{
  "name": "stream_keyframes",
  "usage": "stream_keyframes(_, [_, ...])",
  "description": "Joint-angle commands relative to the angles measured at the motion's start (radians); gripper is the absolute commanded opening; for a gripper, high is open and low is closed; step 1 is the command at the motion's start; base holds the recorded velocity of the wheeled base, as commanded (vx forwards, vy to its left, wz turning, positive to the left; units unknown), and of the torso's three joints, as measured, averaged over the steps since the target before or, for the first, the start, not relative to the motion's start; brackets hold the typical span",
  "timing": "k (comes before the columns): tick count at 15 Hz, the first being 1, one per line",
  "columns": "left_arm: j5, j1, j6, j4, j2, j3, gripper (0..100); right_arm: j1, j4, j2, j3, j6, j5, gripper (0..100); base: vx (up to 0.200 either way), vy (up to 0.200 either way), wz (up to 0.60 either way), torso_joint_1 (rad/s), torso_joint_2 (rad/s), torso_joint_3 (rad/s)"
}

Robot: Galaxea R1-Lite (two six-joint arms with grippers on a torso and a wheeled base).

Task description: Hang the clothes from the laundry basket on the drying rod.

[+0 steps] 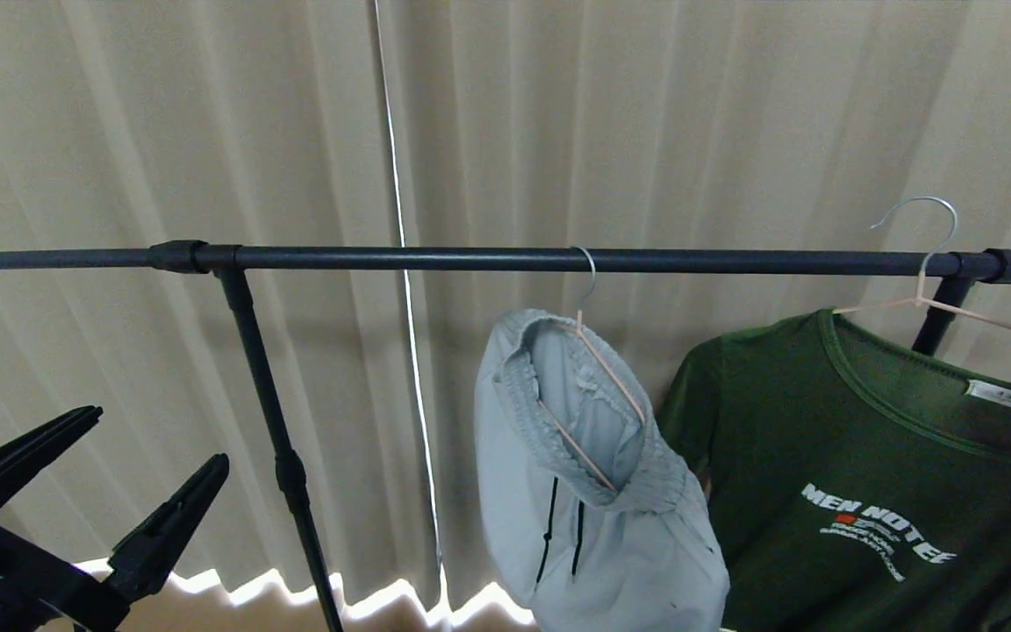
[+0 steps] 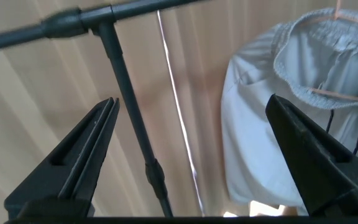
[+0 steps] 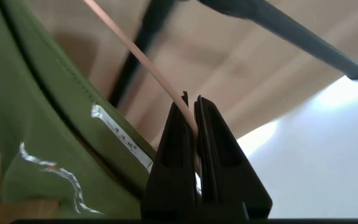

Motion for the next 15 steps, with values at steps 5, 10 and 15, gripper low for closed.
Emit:
stream_keyframes(5, [0.0,0.0,-0.007,0.0,0.006,0.0,100,0.061,-0.013,0.089,0.01,-0.001,-0.028,0,0.0,0.0,0.0,0.0,0.0,0.0])
stream_keyframes(10, [-0.001,0.006,-0.007,0.002,0.008,0.0,100,0.125,-0.015,0.105,0.019,0.001,-0.045,0,0.0,0.0,0.0,0.0,0.0,0.0])
stream_keyframes(15, [0.0,0.006,-0.007,0.002,0.006,0.0,100,0.142,-0.016,0.08,0.066,0.007,-0.034,0,0.0,0.0,0.0,0.0,0.0,0.0])
